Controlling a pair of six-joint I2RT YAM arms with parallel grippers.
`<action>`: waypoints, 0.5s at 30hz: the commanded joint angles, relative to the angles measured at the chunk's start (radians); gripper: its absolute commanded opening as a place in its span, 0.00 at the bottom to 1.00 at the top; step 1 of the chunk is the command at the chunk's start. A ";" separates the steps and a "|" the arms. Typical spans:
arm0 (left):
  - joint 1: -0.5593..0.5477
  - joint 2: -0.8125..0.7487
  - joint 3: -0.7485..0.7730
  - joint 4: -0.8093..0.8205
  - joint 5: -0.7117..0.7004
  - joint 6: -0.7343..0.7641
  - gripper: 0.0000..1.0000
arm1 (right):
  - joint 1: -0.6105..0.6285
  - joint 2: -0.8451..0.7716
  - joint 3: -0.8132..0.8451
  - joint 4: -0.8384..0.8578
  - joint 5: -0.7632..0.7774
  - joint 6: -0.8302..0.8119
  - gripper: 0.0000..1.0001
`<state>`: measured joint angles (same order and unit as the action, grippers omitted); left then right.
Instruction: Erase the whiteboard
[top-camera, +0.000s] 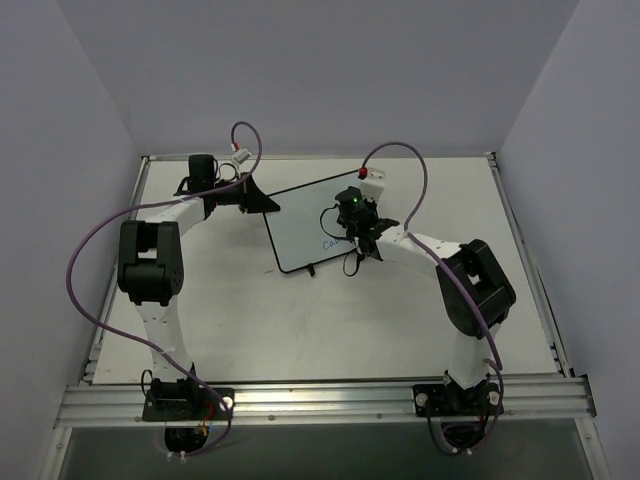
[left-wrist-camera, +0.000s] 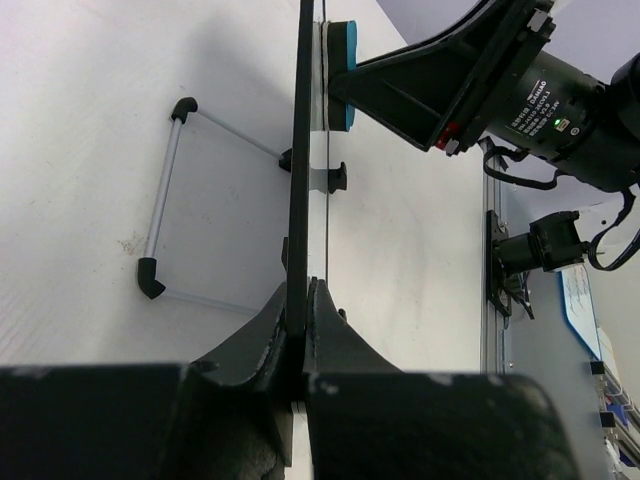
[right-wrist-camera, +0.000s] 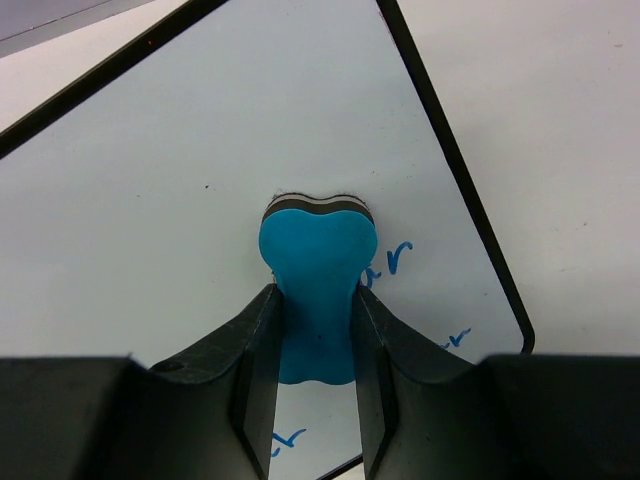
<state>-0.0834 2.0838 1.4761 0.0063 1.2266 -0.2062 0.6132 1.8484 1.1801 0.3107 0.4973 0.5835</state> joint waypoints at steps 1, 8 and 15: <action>-0.024 -0.025 0.013 0.009 0.008 0.139 0.02 | 0.000 0.025 0.006 -0.015 0.004 -0.070 0.00; -0.024 -0.030 0.012 0.009 0.008 0.139 0.02 | 0.094 0.032 0.130 -0.035 -0.055 -0.114 0.00; -0.027 -0.037 0.010 0.003 0.007 0.146 0.02 | 0.037 0.044 0.242 -0.113 -0.131 -0.145 0.00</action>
<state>-0.0872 2.0758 1.4761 0.0051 1.2491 -0.1780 0.7055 1.8832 1.3689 0.2474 0.3809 0.4690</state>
